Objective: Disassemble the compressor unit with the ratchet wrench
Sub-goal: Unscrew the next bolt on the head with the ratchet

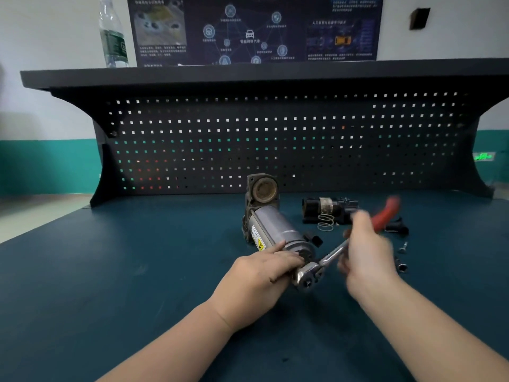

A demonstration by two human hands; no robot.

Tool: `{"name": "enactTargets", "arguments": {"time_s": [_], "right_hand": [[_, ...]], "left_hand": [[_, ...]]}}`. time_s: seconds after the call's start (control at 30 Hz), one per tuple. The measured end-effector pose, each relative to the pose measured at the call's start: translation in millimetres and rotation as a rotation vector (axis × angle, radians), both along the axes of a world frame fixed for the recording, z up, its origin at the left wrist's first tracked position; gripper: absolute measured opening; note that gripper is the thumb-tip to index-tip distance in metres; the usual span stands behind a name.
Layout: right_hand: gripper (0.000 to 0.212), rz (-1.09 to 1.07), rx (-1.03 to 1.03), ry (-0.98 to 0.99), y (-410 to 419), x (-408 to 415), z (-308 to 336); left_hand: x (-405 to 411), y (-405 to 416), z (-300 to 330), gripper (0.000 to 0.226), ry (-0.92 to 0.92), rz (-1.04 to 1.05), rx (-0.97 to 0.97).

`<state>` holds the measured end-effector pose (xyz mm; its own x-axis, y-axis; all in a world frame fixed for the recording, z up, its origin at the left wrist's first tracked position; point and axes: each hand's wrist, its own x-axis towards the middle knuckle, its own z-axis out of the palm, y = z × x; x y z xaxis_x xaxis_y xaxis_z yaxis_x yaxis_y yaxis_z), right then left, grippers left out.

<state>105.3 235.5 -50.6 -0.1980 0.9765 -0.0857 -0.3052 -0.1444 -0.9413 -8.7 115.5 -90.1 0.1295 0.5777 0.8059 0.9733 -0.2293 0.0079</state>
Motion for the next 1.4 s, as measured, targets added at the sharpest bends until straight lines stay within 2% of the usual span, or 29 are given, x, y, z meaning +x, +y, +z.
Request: {"name": "enactTargets", "arguments": {"time_s": [0.07,0.13,0.2,0.33,0.4,0.47,0.6,0.73,0.87,0.93,1.03,1.1,1.17,1.33,1.4], "right_hand": [[0.033,0.125,-0.322,-0.017,9.8,-0.1,-11.0],[0.033,0.144,-0.314,-0.033,12.6,-3.1,-11.3],[0.034,0.099,-0.023,-0.008,11.6,-7.0,-0.9],[0.045,0.111,0.721,0.013,-12.2,5.4,20.7],[0.042,0.144,0.889,0.005,-20.8,9.4,20.9],[0.043,0.14,0.909,0.012,-21.9,10.8,20.4],[0.038,0.079,0.849,0.029,-16.0,11.6,19.5],[0.036,0.075,0.831,0.001,-11.6,11.2,15.9],[0.036,0.035,0.75,-0.088,-12.4,14.4,16.8],[0.038,0.002,0.543,-0.14,-6.9,19.3,8.5],[0.031,0.135,-0.057,-0.036,-2.7,24.4,-14.1],[0.028,0.203,-0.209,-0.021,-3.4,25.7,-20.3],[0.028,0.165,-0.051,-0.078,-3.2,24.7,-10.2],[0.038,0.065,0.804,-0.311,-23.2,21.1,33.6],[0.033,0.081,0.938,-0.312,-35.1,19.3,32.0]], "left_hand": [[0.5,-0.6,1.2,0.027,0.008,-0.009,-0.014],[-1.3,-2.2,1.3,0.029,0.05,-0.016,-0.043],[-1.6,-5.5,3.0,0.029,0.106,-0.003,-0.06],[3.1,-9.6,8.7,0.018,0.244,0.077,-0.011],[5.0,-10.4,9.1,0.011,0.295,0.131,-0.006],[8.7,-12.0,8.2,0.011,0.299,0.204,-0.038],[16.1,-12.7,8.2,0.022,0.217,0.323,-0.102],[9.6,-13.5,10.8,0.028,0.133,0.137,-0.192],[5.4,-13.1,11.1,0.031,0.159,0.06,-0.168],[5.1,-12.2,8.9,0.038,0.107,0.06,-0.165],[3.7,-10.1,7.3,0.041,0.019,0.126,-0.147],[2.7,-11.3,8.6,0.034,0.039,0.1,-0.166],[0.6,-13.9,10.1,0.026,0.061,0.061,-0.183],[-0.1,-12.7,8.9,0.021,0.004,0.067,-0.187],[-0.5,-13.5,9.0,0.026,0.016,0.068,-0.186]]}}
